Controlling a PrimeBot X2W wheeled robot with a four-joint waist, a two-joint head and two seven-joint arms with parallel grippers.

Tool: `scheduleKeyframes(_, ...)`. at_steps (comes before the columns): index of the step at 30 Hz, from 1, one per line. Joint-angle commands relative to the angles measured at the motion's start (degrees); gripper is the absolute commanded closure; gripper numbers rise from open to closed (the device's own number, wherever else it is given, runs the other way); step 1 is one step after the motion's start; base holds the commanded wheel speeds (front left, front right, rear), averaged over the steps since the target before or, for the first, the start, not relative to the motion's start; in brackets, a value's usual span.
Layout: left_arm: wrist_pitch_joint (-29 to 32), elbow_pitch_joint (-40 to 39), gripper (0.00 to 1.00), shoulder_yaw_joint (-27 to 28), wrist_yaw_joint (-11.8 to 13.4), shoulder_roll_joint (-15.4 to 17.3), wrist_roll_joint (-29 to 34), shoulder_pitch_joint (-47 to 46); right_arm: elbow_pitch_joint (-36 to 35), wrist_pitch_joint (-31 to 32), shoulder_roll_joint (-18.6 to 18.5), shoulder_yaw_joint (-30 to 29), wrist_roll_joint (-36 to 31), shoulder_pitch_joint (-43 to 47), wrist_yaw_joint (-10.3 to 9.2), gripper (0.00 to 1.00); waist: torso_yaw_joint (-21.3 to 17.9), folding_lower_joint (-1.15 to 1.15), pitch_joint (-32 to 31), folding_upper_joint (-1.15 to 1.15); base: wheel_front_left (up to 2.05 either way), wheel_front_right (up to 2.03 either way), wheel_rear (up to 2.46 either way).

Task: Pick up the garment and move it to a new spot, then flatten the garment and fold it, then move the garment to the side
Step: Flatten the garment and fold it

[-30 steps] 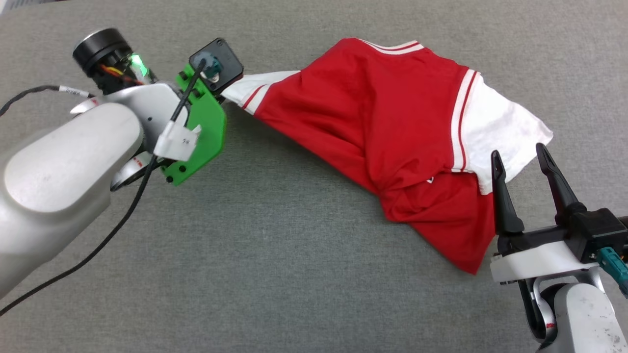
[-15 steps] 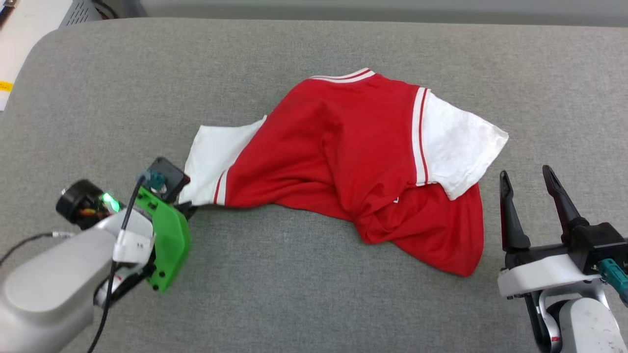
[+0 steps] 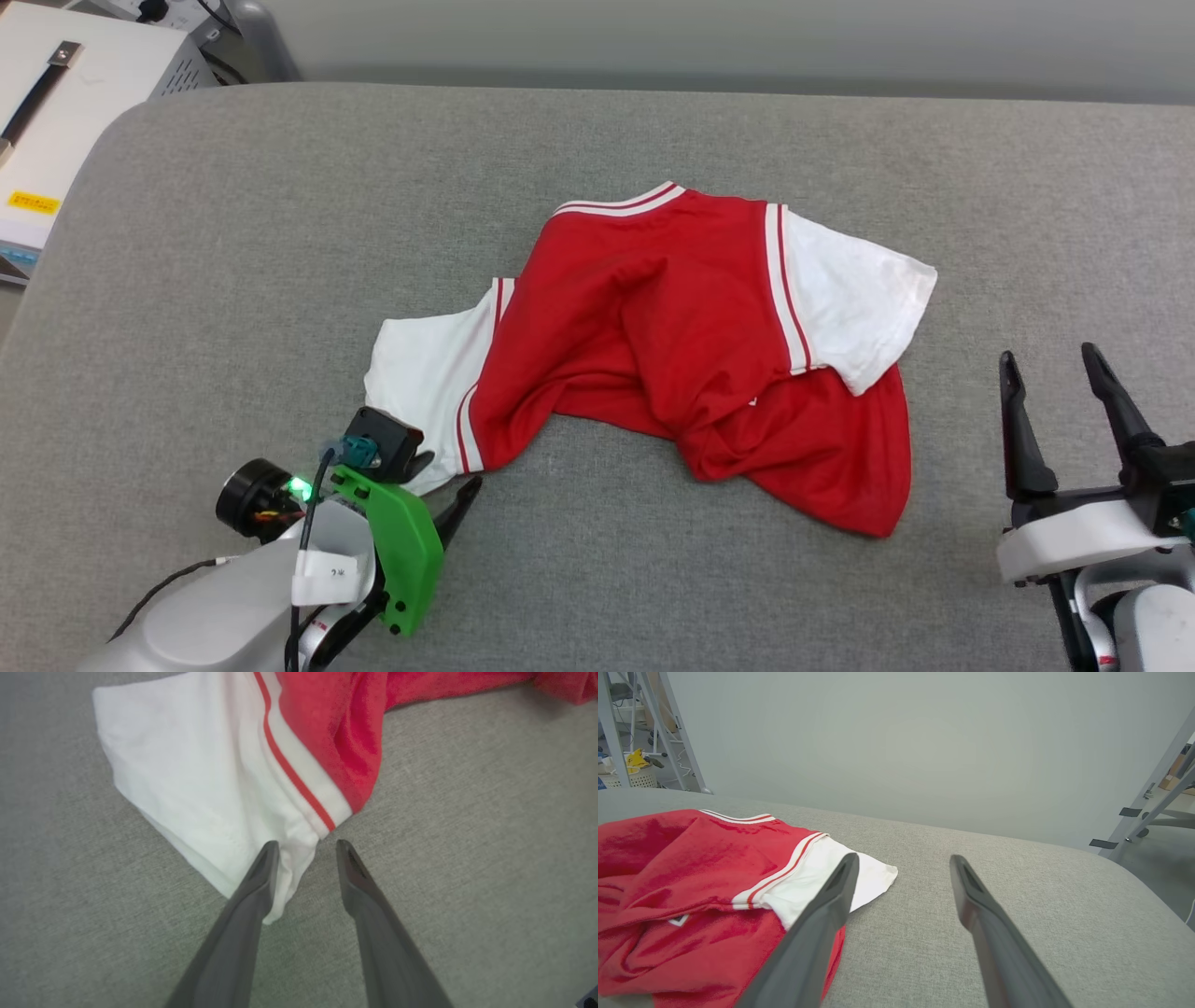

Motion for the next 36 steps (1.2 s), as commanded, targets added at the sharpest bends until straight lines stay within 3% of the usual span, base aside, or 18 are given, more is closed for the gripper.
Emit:
scheduleKeyframes(1,-2.0,-0.7,0.0,0.8,1.0,-0.3,0.8,0.8,-0.1,-0.1,-1.0,-0.5,0.4,-0.5,-0.04,0.0,0.4,0.0,-1.1,0.0,0.0,0.0,0.0)
scheduleKeyframes(6,-10.3,-6.3,0.0,5.1,6.4,0.8,1.4,2.1,-0.7,0.3,-5.4,-1.2,1.3,-3.8,-0.04,0.0,1.0,0.0,-2.2,0.0,0.0,0.0,0.0)
scheduleKeyframes(11,-13.8,-13.4,0.0,8.6,12.6,3.7,3.6,4.2,-2.4,4.0,-10.6,-1.1,3.2,-8.8,-0.04,0.0,2.1,0.0,-2.5,0.0,0.0,0.0,0.0)
scheduleKeyframes(16,-14.9,-18.6,0.0,15.9,19.6,4.1,6.5,6.9,-2.9,12.6,-17.5,2.9,7.5,-14.8,-0.04,0.0,3.7,0.0,-1.5,0.0,0.0,0.0,0.0)
scheduleKeyframes(20,-14.9,-21.7,0.0,23.6,23.5,2.1,12.7,10.0,-2.0,22.4,-24.0,9.2,14.3,-19.8,-0.04,0.0,4.8,0.0,0.3,0.0,0.0,0.0,0.0)
scheduleKeyframes(27,-14.9,-23.3,0.0,35.7,24.5,-4.6,22.1,16.7,-0.2,41.9,-34.2,20.5,28.2,-27.0,-0.04,0.0,6.5,0.0,4.1,0.0,0.0,0.0,0.0)
scheduleKeyframes(32,-14.9,-22.9,0.0,43.8,21.6,-11.2,28.2,20.5,2.3,55.2,-38.4,26.4,36.4,-31.7,-0.04,0.0,7.9,0.0,7.1,0.0,0.0,0.0,0.0)
scheduleKeyframes(36,-14.9,-21.6,0.0,48.7,18.0,-16.3,32.4,22.2,4.8,60.5,-39.2,29.9,38.4,-35.6,-0.04,0.0,9.1,0.0,9.6,0.0,0.0,0.0,0.0)
